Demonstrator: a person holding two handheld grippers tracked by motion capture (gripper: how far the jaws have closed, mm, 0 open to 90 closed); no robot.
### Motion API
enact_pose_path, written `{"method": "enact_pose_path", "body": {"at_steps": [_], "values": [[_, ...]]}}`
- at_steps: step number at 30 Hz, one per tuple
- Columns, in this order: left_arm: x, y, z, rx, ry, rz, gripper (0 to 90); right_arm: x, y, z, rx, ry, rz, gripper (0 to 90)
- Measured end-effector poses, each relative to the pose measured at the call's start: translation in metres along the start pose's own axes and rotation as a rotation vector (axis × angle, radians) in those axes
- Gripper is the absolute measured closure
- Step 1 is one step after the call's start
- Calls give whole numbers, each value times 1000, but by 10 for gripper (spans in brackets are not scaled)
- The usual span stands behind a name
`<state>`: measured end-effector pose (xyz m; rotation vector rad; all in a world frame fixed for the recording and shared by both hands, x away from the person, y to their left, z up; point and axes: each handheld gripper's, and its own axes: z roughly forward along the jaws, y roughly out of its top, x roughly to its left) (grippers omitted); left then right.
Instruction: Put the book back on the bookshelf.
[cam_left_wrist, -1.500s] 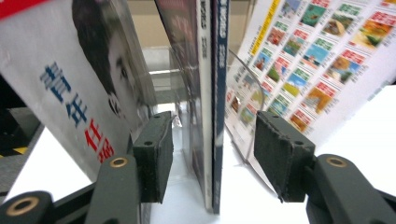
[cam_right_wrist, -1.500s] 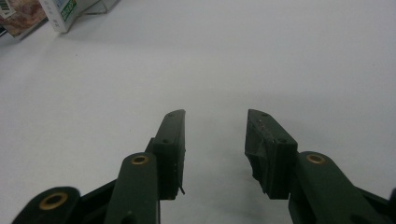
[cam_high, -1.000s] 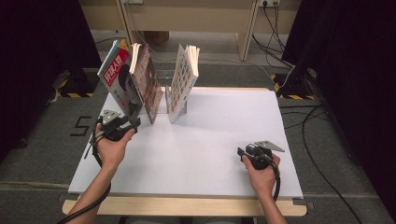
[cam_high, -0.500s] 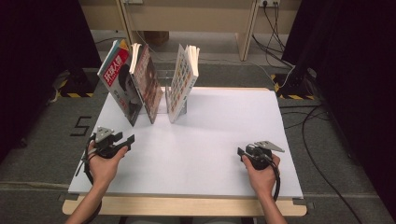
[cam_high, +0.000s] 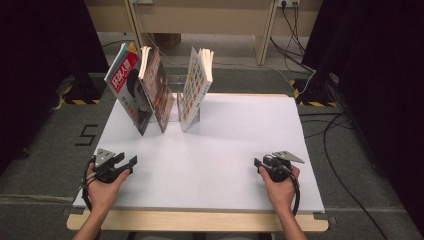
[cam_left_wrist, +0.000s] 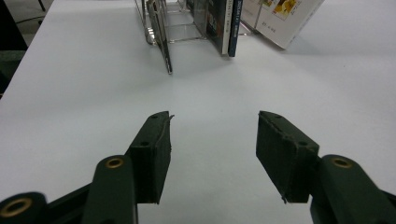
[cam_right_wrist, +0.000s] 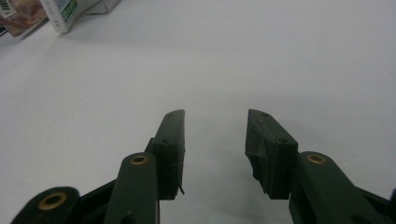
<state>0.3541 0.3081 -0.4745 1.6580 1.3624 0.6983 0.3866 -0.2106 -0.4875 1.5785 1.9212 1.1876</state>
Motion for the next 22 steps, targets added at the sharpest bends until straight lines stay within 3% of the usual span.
{"method": "enact_pose_path", "body": {"at_steps": [11,14,17,22], "values": [[-1,-10,-4,-19,-13,-8,451,1,0,-2,-10,-3,-8,559],[-3,-10,-3,-39,-31,-34,460,3,0,-4,-19,-10,-12,533],[-5,-10,-4,-35,-19,1,452,7,1,-4,-32,-20,-53,481],[-4,-12,-3,-35,-28,-14,445,9,1,-4,-34,-23,-84,464]]}}
